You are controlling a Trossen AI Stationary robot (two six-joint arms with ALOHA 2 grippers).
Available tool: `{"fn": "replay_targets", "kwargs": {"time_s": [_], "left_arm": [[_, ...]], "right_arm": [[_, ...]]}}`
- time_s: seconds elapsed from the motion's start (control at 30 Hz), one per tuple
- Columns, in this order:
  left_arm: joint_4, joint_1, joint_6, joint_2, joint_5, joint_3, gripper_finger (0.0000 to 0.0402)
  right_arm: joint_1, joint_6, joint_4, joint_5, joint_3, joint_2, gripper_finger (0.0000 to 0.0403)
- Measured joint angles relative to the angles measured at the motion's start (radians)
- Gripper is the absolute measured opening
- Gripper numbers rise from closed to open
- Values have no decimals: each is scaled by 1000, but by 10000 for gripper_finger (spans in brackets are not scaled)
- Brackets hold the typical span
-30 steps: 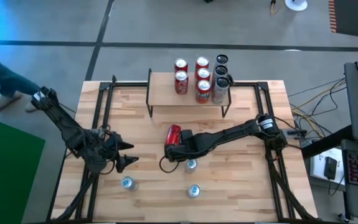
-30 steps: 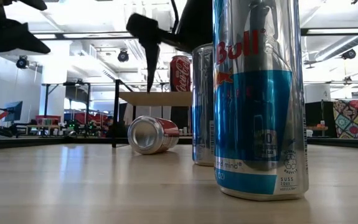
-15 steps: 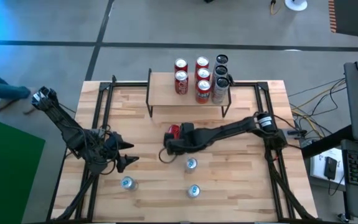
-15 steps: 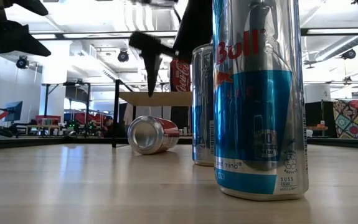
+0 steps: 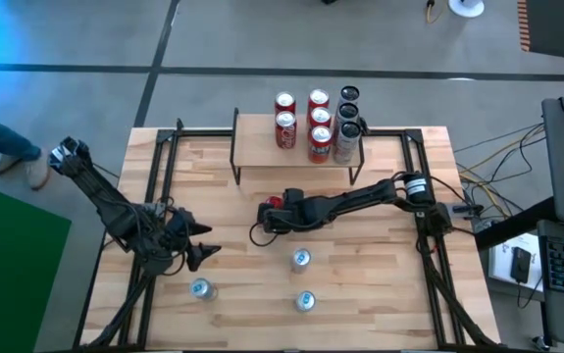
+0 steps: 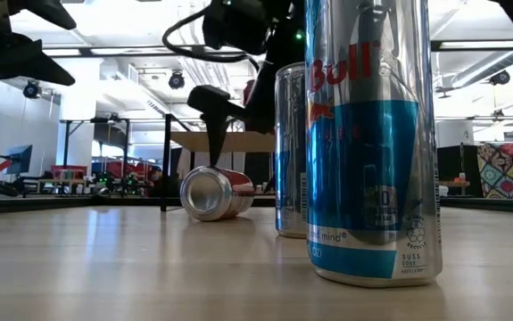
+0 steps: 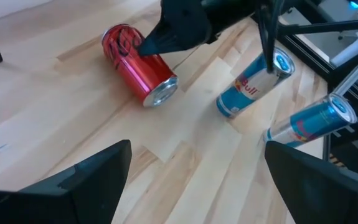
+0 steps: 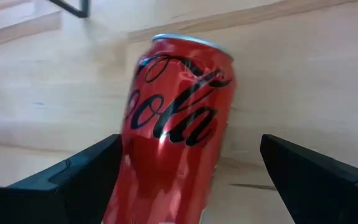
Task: Place canned beverage on shelf
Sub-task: Put the red black soda can aligned with the other red black and red white soda cans on the shelf
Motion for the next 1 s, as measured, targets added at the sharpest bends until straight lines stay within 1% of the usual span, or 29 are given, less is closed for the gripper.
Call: {"fn": "replay_targets", "kwargs": {"time_s": [0.1,0.2,0.3,0.37,0.43,0.53,0.63,0.77,0.93,1.0], "left_arm": [[0,13,0,4,0,0,355],[1,34,0,5,0,0,355],[4,49,0,4,0,0,355],[2,57,0,4,0,0,355],[5,62,0,5,0,0,355],[7,63,0,5,0,0,355],[9,62,-10,5,8,0,355],[8,62,12,11,9,0,355],[25,62,92,27,1,0,355],[27,62,96,32,10,0,355]], "right_arm": [[-10,-24,18,4,-2,14,370],[-26,-84,48,1,-2,32,370],[-35,-158,128,-19,-4,58,370],[-38,-207,188,-48,-4,76,370],[-47,-232,215,-108,-1,100,368],[-54,-209,214,-158,3,134,356],[-45,-185,209,-143,2,154,329],[-36,-231,190,-120,2,157,295],[-26,-240,168,-121,1,136,293],[-17,-248,160,-106,-1,114,296]]}}
